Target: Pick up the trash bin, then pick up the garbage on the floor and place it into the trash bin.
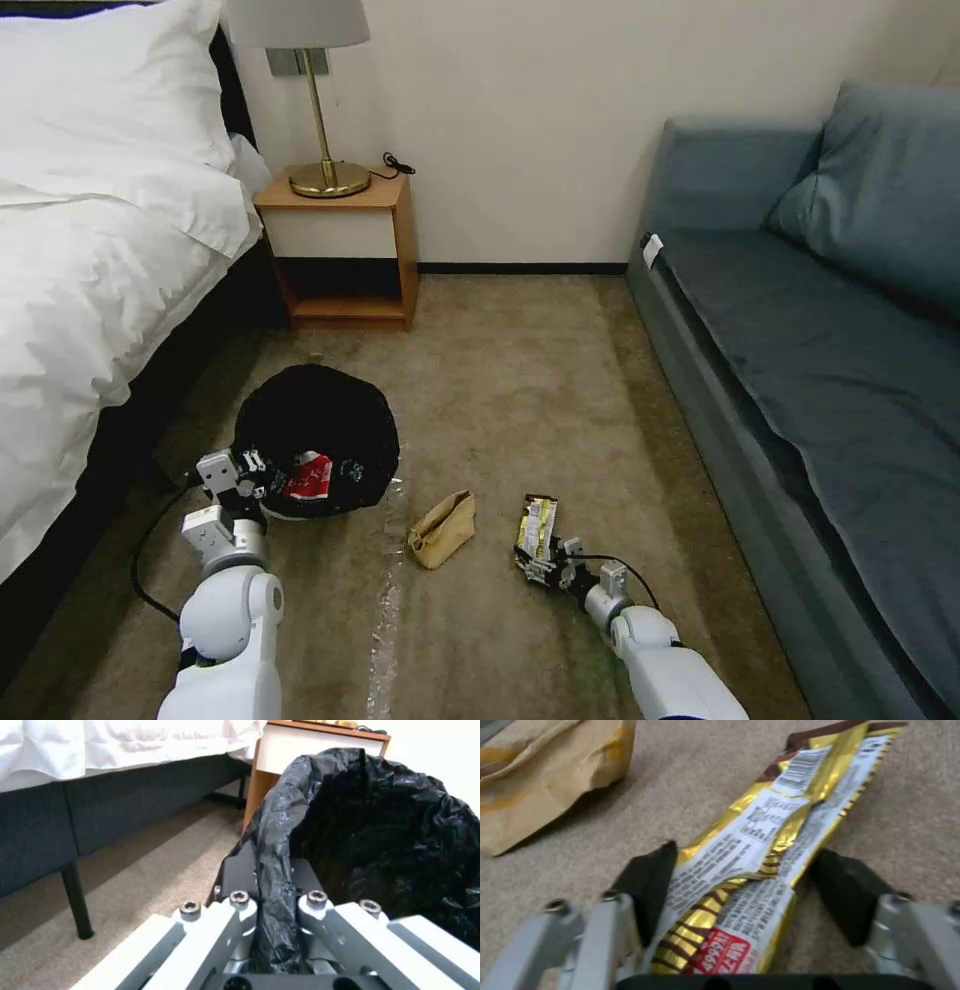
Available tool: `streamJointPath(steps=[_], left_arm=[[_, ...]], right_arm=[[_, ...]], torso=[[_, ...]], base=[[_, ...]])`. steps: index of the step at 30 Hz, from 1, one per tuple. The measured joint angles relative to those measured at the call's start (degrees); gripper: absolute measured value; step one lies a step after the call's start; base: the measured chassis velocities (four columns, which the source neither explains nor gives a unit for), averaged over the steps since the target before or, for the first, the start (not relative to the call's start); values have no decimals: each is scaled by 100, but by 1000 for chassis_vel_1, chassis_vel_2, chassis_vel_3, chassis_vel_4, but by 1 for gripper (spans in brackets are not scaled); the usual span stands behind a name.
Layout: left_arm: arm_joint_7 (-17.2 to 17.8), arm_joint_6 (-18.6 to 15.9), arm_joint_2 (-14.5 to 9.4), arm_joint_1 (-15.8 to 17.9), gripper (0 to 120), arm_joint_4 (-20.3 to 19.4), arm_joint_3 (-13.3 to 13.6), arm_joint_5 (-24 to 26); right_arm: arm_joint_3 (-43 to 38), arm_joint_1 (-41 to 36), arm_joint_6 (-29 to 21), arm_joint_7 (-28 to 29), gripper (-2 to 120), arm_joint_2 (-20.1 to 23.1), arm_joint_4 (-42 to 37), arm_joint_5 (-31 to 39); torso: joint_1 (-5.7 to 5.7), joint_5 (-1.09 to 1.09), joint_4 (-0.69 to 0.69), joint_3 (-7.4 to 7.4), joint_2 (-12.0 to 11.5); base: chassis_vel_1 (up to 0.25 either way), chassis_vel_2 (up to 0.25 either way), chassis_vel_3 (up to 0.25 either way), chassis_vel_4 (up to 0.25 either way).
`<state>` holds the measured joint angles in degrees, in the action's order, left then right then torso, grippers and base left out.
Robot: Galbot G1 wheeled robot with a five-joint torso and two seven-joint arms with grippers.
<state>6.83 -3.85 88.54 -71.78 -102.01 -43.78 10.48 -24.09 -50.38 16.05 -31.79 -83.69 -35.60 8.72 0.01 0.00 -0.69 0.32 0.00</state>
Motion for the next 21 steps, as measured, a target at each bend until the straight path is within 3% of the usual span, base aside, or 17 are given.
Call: streamJointPath(steps=[4,5,13,15,18,21], left_arm=[[2,0,-2,7,4,-7,7,1],[3,0,-4,10,4,-7,7,3],[9,0,-1,10,4,-3,15,8],[12,-2,2,7,4,-3,21,8],[15,-6,2,3,4,-4,27,8],[17,-8,2,-2,4,-5,28,10]], right_arm=[[-16,8,15,41,52,6,-1,-9],[-16,9,25,51,42,6,-3,-14],[-17,9,48,86,19,9,-10,-32],[-18,8,61,90,8,12,-9,-38],[-21,5,77,100,0,17,-8,-41],[-24,-1,99,136,0,25,-4,-51]], torso=[[0,0,0,0,0],[0,0,0,0,0],[0,0,0,0,0],[0,0,0,0,0],[0,0,0,0,0],[0,0,0,0,0]], base=[[0,0,0,0],[0,0,0,0],[0,0,0,0],[0,0,0,0],[0,0,0,0],[0,0,0,0]])
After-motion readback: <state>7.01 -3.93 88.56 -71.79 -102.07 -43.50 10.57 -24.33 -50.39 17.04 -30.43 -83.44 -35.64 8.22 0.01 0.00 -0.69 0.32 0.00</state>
